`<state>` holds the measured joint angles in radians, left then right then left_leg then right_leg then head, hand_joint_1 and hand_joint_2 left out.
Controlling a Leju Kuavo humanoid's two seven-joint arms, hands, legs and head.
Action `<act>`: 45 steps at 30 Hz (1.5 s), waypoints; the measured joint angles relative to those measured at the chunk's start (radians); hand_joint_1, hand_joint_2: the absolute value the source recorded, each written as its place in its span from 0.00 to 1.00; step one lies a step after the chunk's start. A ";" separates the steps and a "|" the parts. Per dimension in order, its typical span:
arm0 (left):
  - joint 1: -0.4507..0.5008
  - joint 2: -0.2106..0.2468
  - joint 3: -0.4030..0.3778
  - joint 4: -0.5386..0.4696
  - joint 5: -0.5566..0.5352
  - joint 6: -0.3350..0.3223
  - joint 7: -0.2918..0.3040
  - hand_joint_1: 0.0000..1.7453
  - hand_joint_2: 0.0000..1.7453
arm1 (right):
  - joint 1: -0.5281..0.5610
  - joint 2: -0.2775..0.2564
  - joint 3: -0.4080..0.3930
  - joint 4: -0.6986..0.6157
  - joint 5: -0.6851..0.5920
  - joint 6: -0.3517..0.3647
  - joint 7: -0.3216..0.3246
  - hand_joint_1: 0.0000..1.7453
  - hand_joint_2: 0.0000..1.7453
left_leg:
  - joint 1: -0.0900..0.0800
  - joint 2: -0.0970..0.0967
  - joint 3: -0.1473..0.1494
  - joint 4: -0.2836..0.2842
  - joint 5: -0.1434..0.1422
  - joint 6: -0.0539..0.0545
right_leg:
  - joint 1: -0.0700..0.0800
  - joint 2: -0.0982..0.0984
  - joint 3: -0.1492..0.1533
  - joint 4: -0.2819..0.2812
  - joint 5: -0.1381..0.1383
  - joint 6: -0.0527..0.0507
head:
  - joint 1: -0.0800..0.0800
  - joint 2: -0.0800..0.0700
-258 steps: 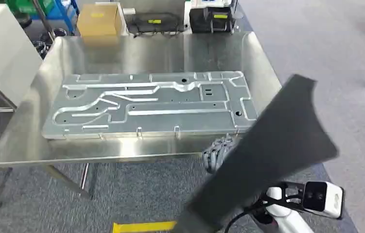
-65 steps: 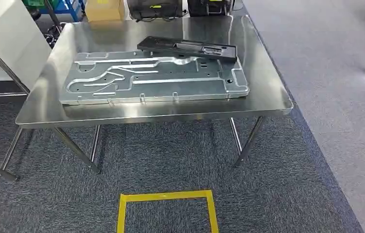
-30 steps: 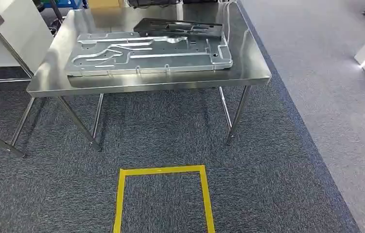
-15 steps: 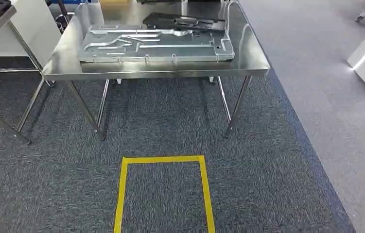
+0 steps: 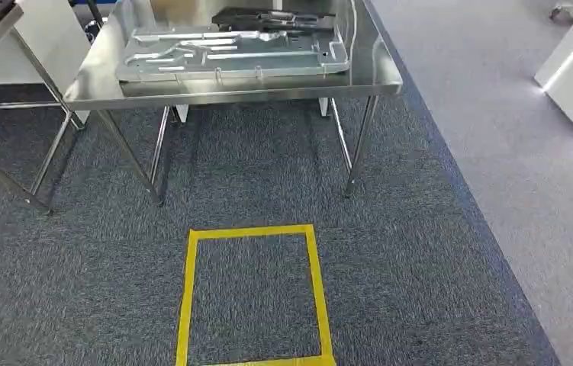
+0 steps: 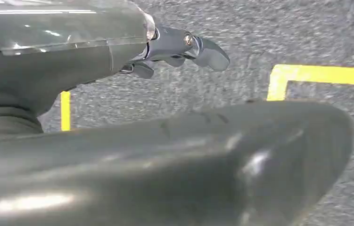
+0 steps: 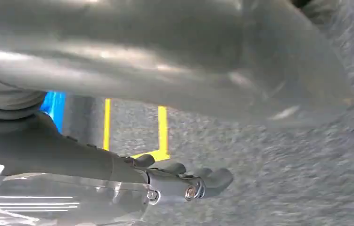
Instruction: Take the parts from the cabinet and place them on the table.
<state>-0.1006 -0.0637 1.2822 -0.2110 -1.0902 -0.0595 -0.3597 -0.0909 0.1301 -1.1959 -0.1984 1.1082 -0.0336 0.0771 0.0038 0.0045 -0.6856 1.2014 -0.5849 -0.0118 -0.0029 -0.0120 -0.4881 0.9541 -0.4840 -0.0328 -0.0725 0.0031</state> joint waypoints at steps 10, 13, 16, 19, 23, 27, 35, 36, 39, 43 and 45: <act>-0.012 0.006 -0.014 0.000 -0.015 -0.004 -0.002 0.00 0.00 | 0.001 0.006 0.000 0.000 0.002 -0.004 0.021 0.00 0.00 | 0.000 -0.002 0.253 -0.223 0.034 0.017 | -0.003 -0.003 -0.143 0.058 0.097 0.045 | 0.000 0.000; -0.010 0.004 -0.016 0.000 -0.015 -0.005 -0.001 0.00 0.00 | 0.003 0.004 0.000 0.000 0.002 -0.004 0.022 0.00 0.00 | 0.006 0.009 0.223 -0.229 0.070 0.046 | -0.009 0.004 -0.165 0.100 0.037 0.063 | 0.000 0.000; -0.009 0.005 -0.018 0.000 -0.014 -0.005 -0.002 0.00 0.00 | 0.004 0.005 0.000 0.000 0.002 -0.004 0.025 0.00 0.00 | 0.002 0.010 0.175 -0.227 0.109 0.051 | -0.011 0.009 -0.205 0.298 -0.135 0.074 | 0.000 0.000; -0.009 0.005 -0.019 0.000 -0.015 -0.005 -0.002 0.00 0.00 | 0.004 0.005 0.000 0.000 0.001 -0.002 0.018 0.00 0.00 | -0.002 0.012 0.120 -0.216 0.145 0.047 | -0.011 0.008 -0.171 0.353 -0.078 0.073 | 0.000 0.000; -0.009 0.005 -0.022 0.000 -0.016 -0.003 0.001 0.00 0.00 | -0.001 0.005 0.000 0.000 -0.002 0.001 0.002 0.00 0.00 | -0.009 0.009 0.069 -0.193 0.177 0.033 | -0.001 0.009 0.071 0.013 -0.071 0.051 | 0.000 0.000; -0.006 0.006 -0.023 0.000 -0.026 0.001 0.000 0.00 0.00 | 0.001 0.008 -0.001 0.001 -0.012 0.002 -0.009 0.00 0.00 | -0.009 0.009 0.063 -0.205 0.217 0.008 | -0.001 0.008 0.047 0.004 -0.045 0.020 | 0.000 0.000; -0.002 0.008 -0.025 0.000 -0.027 0.020 0.025 0.00 0.00 | 0.005 0.011 -0.002 0.002 -0.019 -0.001 -0.017 0.00 0.00 | 0.007 0.003 0.026 0.085 0.053 -0.011 | -0.003 0.004 -0.060 0.019 0.027 0.006 | -0.001 0.000; -0.003 0.008 -0.025 0.000 -0.027 0.020 0.026 0.00 0.00 | 0.005 0.011 -0.002 0.002 -0.019 -0.001 -0.017 0.00 0.00 | 0.007 0.003 0.083 0.010 0.084 -0.010 | -0.004 0.005 -0.068 0.023 0.031 0.009 | -0.001 0.000; -0.008 0.008 -0.025 0.000 -0.028 0.019 0.030 0.00 0.00 | 0.005 0.011 -0.003 0.002 -0.022 -0.001 -0.019 0.00 0.00 | 0.002 0.001 0.239 -0.228 0.059 0.003 | 0.001 0.005 -0.086 0.045 0.038 0.024 | -0.001 0.000; -0.005 0.008 -0.026 0.000 -0.029 0.017 0.032 0.00 0.00 | 0.005 0.011 -0.004 0.002 -0.027 0.027 -0.046 0.00 0.00 | 0.005 0.003 0.221 -0.232 0.070 0.033 | 0.000 0.007 -0.093 0.052 0.048 0.050 | -0.001 0.000; -0.007 0.008 -0.026 0.000 -0.029 0.016 0.030 0.00 0.00 | 0.008 0.011 -0.005 0.002 -0.037 0.066 -0.062 0.00 0.00 | 0.006 0.007 0.211 -0.232 0.078 0.045 | -0.003 0.009 -0.125 0.129 -0.019 0.059 | 0.000 0.000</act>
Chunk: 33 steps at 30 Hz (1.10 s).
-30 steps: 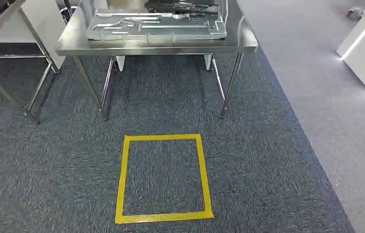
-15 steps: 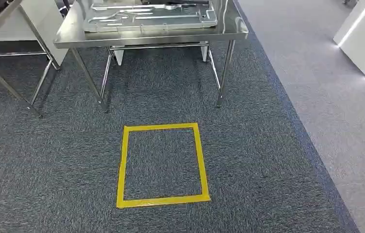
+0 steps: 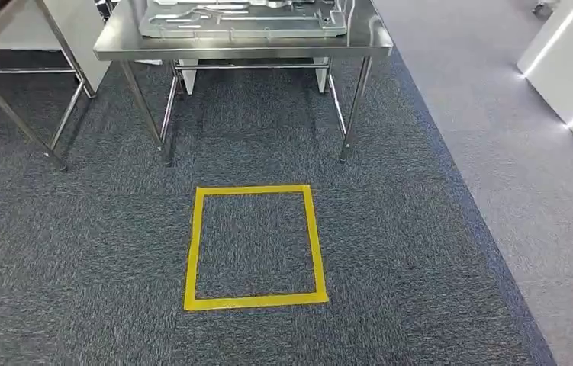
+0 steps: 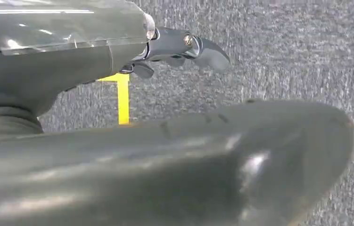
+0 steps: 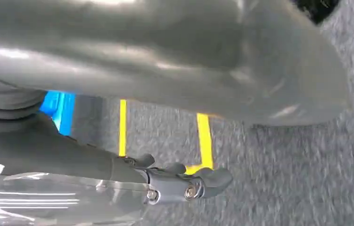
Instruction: Take the parts from the cabinet and place them on the table.
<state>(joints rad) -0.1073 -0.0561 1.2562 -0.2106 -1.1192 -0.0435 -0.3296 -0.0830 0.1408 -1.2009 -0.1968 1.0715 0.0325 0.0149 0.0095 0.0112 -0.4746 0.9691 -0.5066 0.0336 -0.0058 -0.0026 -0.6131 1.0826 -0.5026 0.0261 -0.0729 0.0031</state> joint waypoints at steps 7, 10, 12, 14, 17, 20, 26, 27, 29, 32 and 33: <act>0.003 0.001 0.000 0.000 -0.002 -0.002 0.002 0.00 0.00 | 0.006 0.000 -0.002 0.000 0.006 0.049 0.019 0.00 0.00 | -0.012 -0.025 -0.020 0.007 0.016 0.001 | 0.002 0.011 0.019 0.049 0.003 -0.010 | 0.000 0.000; -0.003 -0.005 -0.004 0.000 -0.002 -0.005 0.001 0.00 0.00 | 0.008 -0.008 -0.002 0.000 0.015 0.044 0.028 0.00 0.00 | -0.012 -0.045 -0.032 0.015 0.019 -0.011 | 0.006 0.070 0.083 -0.093 0.025 -0.034 | 0.000 0.000; -0.003 -0.005 -0.005 0.000 -0.002 -0.002 0.001 0.00 0.00 | 0.008 -0.008 0.000 0.000 0.029 0.043 0.036 0.00 0.00 | -0.006 -0.060 -0.040 0.010 0.026 -0.023 | 0.010 0.056 0.081 -0.090 0.024 -0.035 | 0.000 0.000; 0.000 -0.004 -0.005 0.000 -0.002 0.000 0.000 0.00 0.00 | 0.008 -0.007 0.004 0.000 0.038 0.042 0.037 0.00 0.00 | -0.011 -0.067 -0.041 0.017 0.019 -0.031 | -0.007 0.035 0.091 -0.113 0.034 -0.045 | 0.000 0.000; -0.002 -0.004 -0.006 0.000 -0.002 0.001 0.000 0.00 0.00 | 0.011 -0.009 0.009 0.000 0.055 0.041 0.036 0.00 0.00 | -0.007 -0.028 -0.142 0.221 -0.094 -0.044 | -0.004 0.002 0.092 -0.117 0.034 -0.052 | -0.001 0.000; 0.002 -0.004 -0.008 0.000 -0.005 0.001 -0.002 0.00 0.00 | 0.012 -0.009 0.018 0.000 0.066 0.042 0.031 0.00 0.00 | 0.000 -0.022 -0.205 0.344 -0.110 -0.054 | -0.003 -0.027 0.092 -0.115 0.032 -0.052 | -0.001 0.000; -0.003 0.000 -0.015 0.000 -0.006 0.001 -0.003 0.00 0.00 | 0.008 -0.011 0.030 0.000 0.077 0.043 0.026 0.00 0.00 | -0.005 0.032 -0.057 0.025 0.028 -0.034 | 0.004 -0.073 0.094 -0.094 0.015 -0.025 | -0.001 0.000; -0.001 0.000 -0.015 0.000 -0.005 0.001 -0.003 0.00 0.00 | 0.005 -0.013 0.033 0.000 0.082 0.045 0.028 0.00 0.00 | -0.006 0.026 -0.059 0.026 0.029 -0.030 | 0.004 -0.079 0.095 -0.094 0.016 -0.021 | -0.001 0.000; -0.001 -0.001 -0.015 0.000 0.000 0.002 -0.004 0.00 0.00 | 0.000 -0.017 0.039 0.000 0.091 0.046 0.032 0.00 0.00 | -0.005 0.012 -0.058 0.021 0.036 -0.015 | 0.000 -0.085 0.096 -0.091 0.012 -0.008 | -0.001 0.000; -0.006 -0.001 -0.014 0.000 0.003 0.005 -0.009 0.00 0.00 | 0.002 -0.025 0.049 0.000 0.098 0.046 0.036 0.00 0.00 | -0.001 -0.008 -0.066 0.020 0.044 -0.003 | -0.007 -0.007 0.032 0.058 -0.092 0.004 | -0.001 0.000; -0.007 -0.001 -0.015 0.000 0.003 0.005 -0.009 0.00 0.00 | 0.003 -0.026 0.050 0.000 0.100 0.045 0.037 0.00 0.00 | -0.002 -0.018 -0.070 0.020 0.045 -0.001 | -0.007 -0.004 -0.014 0.154 -0.133 0.004 | -0.001 0.000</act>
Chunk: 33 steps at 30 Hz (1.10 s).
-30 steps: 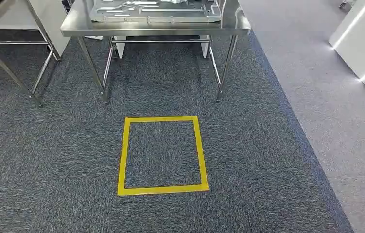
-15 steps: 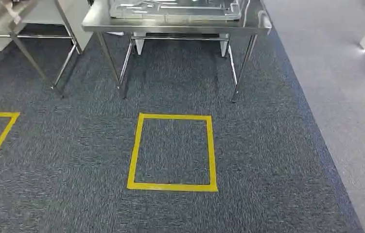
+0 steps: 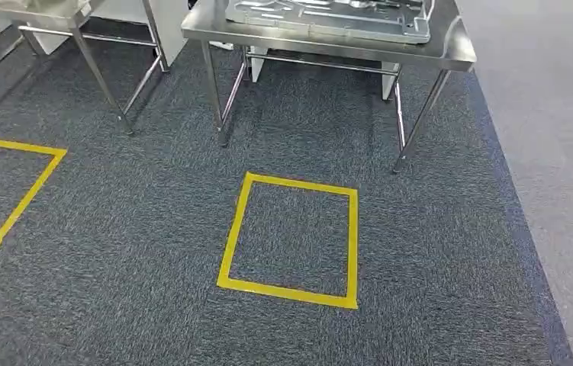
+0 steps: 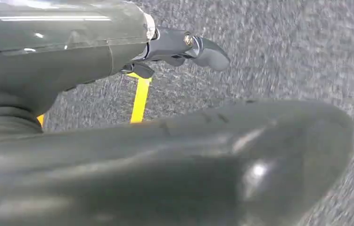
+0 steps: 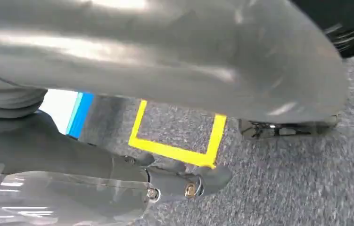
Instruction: Take the parts from the cabinet and place them on the table.
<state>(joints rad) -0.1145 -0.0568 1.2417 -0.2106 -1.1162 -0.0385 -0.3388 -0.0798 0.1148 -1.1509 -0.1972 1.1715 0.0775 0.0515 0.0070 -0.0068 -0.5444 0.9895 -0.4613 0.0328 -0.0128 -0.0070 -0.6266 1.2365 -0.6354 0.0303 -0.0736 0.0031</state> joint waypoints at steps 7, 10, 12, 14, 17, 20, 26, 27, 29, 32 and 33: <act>0.005 -0.013 0.000 0.001 0.014 0.000 -0.010 0.00 0.00 | 0.006 -0.022 0.002 -0.001 0.002 -0.022 -0.020 0.00 0.00 | -0.009 -0.074 -0.004 0.004 0.006 -0.008 | 0.004 0.098 0.101 -0.233 0.142 -0.041 | 0.000 0.000; 0.008 -0.012 0.005 0.001 0.036 0.002 -0.017 0.00 0.00 | 0.004 -0.030 0.008 -0.001 0.019 -0.030 -0.035 0.00 0.00 | 0.003 -0.102 -0.015 0.004 0.013 -0.027 | 0.013 0.070 0.099 -0.240 0.148 -0.040 | 0.000 0.000; 0.019 -0.011 0.013 0.001 0.045 0.002 -0.027 0.00 0.00 | 0.003 -0.033 0.018 -0.001 0.032 -0.033 -0.038 0.00 0.00 | 0.000 -0.088 -0.018 0.014 0.007 -0.035 | -0.001 0.040 0.108 -0.262 0.161 -0.050 | 0.000 0.000; 0.020 -0.012 0.019 0.001 0.051 0.002 -0.033 0.00 0.00 | 0.007 -0.039 0.026 -0.001 0.038 -0.037 -0.040 0.00 0.00 | -0.003 -0.019 -0.067 0.114 -0.062 -0.041 | 0.001 0.017 0.108 -0.265 0.161 -0.059 | -0.001 0.000; 0.023 -0.013 0.020 0.001 0.052 -0.001 -0.034 0.00 0.00 | 0.011 -0.041 0.032 -0.001 0.040 -0.039 -0.040 0.00 0.00 | 0.006 -0.004 -0.165 0.327 -0.147 -0.055 | 0.005 -0.025 0.104 -0.263 0.159 -0.060 | -0.001 0.000; 0.027 -0.013 0.021 0.001 0.052 -0.001 -0.034 0.00 0.00 | 0.010 -0.041 0.036 -0.001 0.040 -0.041 -0.040 0.00 0.00 | 0.007 0.009 -0.080 0.176 -0.055 -0.056 | 0.006 -0.061 0.106 -0.258 0.156 -0.054 | -0.001 0.000; 0.031 -0.014 0.022 0.001 0.051 -0.001 -0.045 0.00 0.00 | 0.003 -0.042 0.054 -0.001 0.062 -0.043 -0.042 0.00 0.00 | -0.006 0.038 0.007 0.004 -0.013 -0.024 | 0.013 -0.108 0.114 -0.249 0.146 -0.025 | -0.001 0.000; 0.033 -0.017 0.021 0.001 0.049 -0.002 -0.042 0.00 0.00 | 0.002 -0.042 0.057 -0.001 0.065 -0.047 -0.042 0.00 0.00 | -0.001 0.030 0.012 -0.005 -0.006 -0.014 | 0.010 -0.106 0.115 -0.246 0.141 -0.017 | -0.001 0.000; 0.032 -0.021 0.021 0.001 0.039 -0.003 -0.032 0.00 0.00 | 0.006 -0.045 0.065 -0.001 0.081 -0.055 -0.041 0.00 0.00 | 0.003 0.015 0.010 -0.007 0.001 -0.007 | 0.003 -0.019 0.085 -0.174 0.081 -0.004 | 0.000 0.000; 0.026 -0.030 0.020 0.001 0.029 -0.003 -0.015 0.00 0.00 | 0.016 -0.055 0.090 -0.001 0.116 -0.069 -0.013 0.00 0.00 | 0.001 -0.017 0.000 -0.004 0.005 -0.002 | 0.000 0.002 -0.024 0.060 -0.020 0.001 | 0.000 0.000; 0.028 -0.033 0.020 0.001 0.029 -0.002 -0.008 0.00 0.00 | 0.018 -0.060 0.097 -0.001 0.123 -0.069 0.003 0.00 0.00 | 0.000 -0.027 -0.001 -0.002 0.005 -0.002 | 0.000 0.003 -0.033 0.075 -0.011 0.001 | -0.001 0.000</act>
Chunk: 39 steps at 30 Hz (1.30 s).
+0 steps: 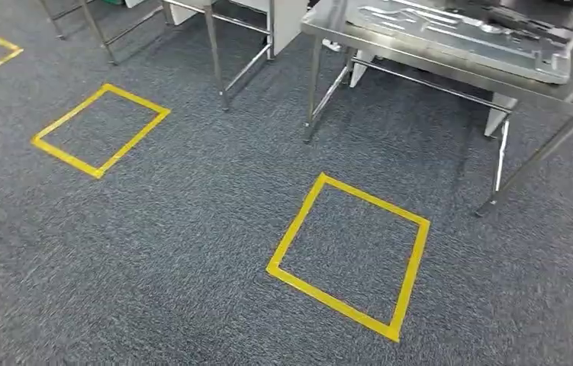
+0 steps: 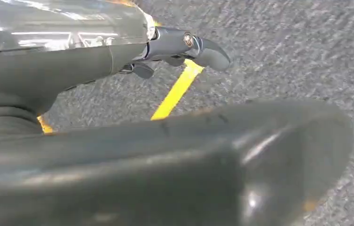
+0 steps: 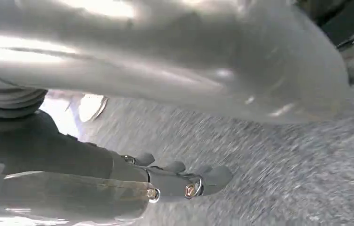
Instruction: Take the parts from the cabinet and place them on the table.
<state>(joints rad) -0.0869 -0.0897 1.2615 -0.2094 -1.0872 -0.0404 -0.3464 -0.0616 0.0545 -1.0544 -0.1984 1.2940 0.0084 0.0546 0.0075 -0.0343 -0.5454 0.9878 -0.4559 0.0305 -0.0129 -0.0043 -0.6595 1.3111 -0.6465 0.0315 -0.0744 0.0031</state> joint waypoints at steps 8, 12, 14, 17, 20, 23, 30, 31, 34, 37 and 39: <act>-0.004 -0.013 0.000 0.000 0.011 0.001 0.019 0.00 0.00 | -0.002 -0.037 0.027 -0.001 0.025 0.004 0.024 0.00 0.00 | 0.003 -0.085 -0.011 0.005 0.009 -0.031 | 0.007 0.057 0.136 -0.313 0.155 -0.029 | 0.000 0.000; -0.007 -0.005 0.004 0.000 0.014 0.011 -0.014 0.00 0.00 | -0.005 -0.029 0.041 -0.001 0.029 -0.006 -0.010 0.00 0.00 | 0.000 0.008 -0.070 0.125 -0.076 -0.049 | -0.002 0.004 0.140 -0.333 0.166 -0.059 | -0.001 0.000; -0.010 -0.004 0.003 0.000 0.006 0.032 -0.034 0.00 0.00 | -0.004 -0.023 0.041 -0.001 0.023 -0.011 -0.027 0.00 0.00 | 0.005 0.019 -0.139 0.278 -0.146 -0.059 | 0.001 -0.022 0.138 -0.332 0.165 -0.060 | -0.001 0.000; -0.005 -0.002 0.003 0.000 0.001 0.050 -0.044 0.00 0.00 | -0.007 -0.015 0.042 -0.001 0.023 -0.011 -0.036 0.00 0.00 | 0.007 0.030 -0.117 0.260 -0.105 -0.066 | 0.001 -0.060 0.137 -0.328 0.162 -0.056 | -0.001 0.000; -0.009 0.003 0.001 0.000 -0.001 0.062 -0.054 0.00 0.00 | -0.009 -0.009 0.043 -0.001 0.023 -0.011 -0.039 0.00 0.00 | 0.004 0.115 0.015 0.016 -0.031 -0.056 | 0.005 -0.089 0.141 -0.315 0.152 -0.042 | -0.001 0.000; -0.008 0.007 -0.003 0.000 -0.013 0.071 -0.068 0.00 0.00 | -0.015 -0.002 0.048 -0.001 0.022 -0.010 -0.038 0.00 0.00 | -0.002 0.082 0.007 0.018 -0.025 -0.034 | 0.010 -0.110 0.144 -0.310 0.148 -0.026 | -0.001 0.000; -0.012 0.034 -0.010 0.000 -0.017 0.064 -0.067 0.00 0.00 | -0.010 0.021 0.048 0.000 0.010 -0.008 -0.023 0.00 0.00 | -0.003 0.012 -0.002 0.009 -0.005 -0.002 | 0.000 -0.004 0.012 -0.013 -0.014 -0.006 | 0.000 0.000; -0.011 0.036 -0.010 0.000 -0.014 0.061 -0.066 0.00 0.00 | -0.009 0.022 0.048 0.000 0.008 -0.006 -0.022 0.00 0.00 | -0.005 0.003 -0.002 0.010 -0.005 -0.001 | 0.000 -0.003 0.003 0.001 -0.006 -0.008 | -0.001 0.000; -0.010 0.045 -0.009 0.000 -0.011 0.058 -0.059 0.00 0.00 | -0.010 0.030 0.047 0.000 -0.004 -0.006 -0.020 0.00 0.00 | -0.013 -0.038 0.003 0.010 -0.002 -0.002 | 0.009 0.020 0.095 -0.204 0.129 -0.035 | -0.001 0.000; -0.017 0.047 -0.010 0.000 -0.011 0.055 -0.052 0.00 0.00 | -0.010 0.034 0.047 0.000 -0.008 -0.006 -0.020 0.00 0.00 | -0.006 -0.067 -0.009 0.012 0.004 -0.014 | 0.015 0.085 0.135 -0.310 0.155 -0.062 | -0.001 0.000; -0.014 0.050 -0.010 0.000 -0.011 0.055 -0.050 0.00 0.00 | -0.016 0.035 0.046 0.000 -0.008 -0.006 -0.017 0.00 0.00 | 0.001 -0.088 -0.014 0.006 0.012 -0.026 | 0.020 0.066 0.136 -0.312 0.156 -0.063 | -0.001 0.000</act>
<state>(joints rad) -0.1012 -0.0397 1.2520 -0.2098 -1.0986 0.0141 -0.3960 -0.0775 0.0893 -1.0082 -0.1984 1.2856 0.0019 0.0374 0.0082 -0.1223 -0.5590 0.9935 -0.4443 0.0046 0.0074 0.0621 -0.5236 0.9991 -0.4908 -0.0318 -0.0752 0.0030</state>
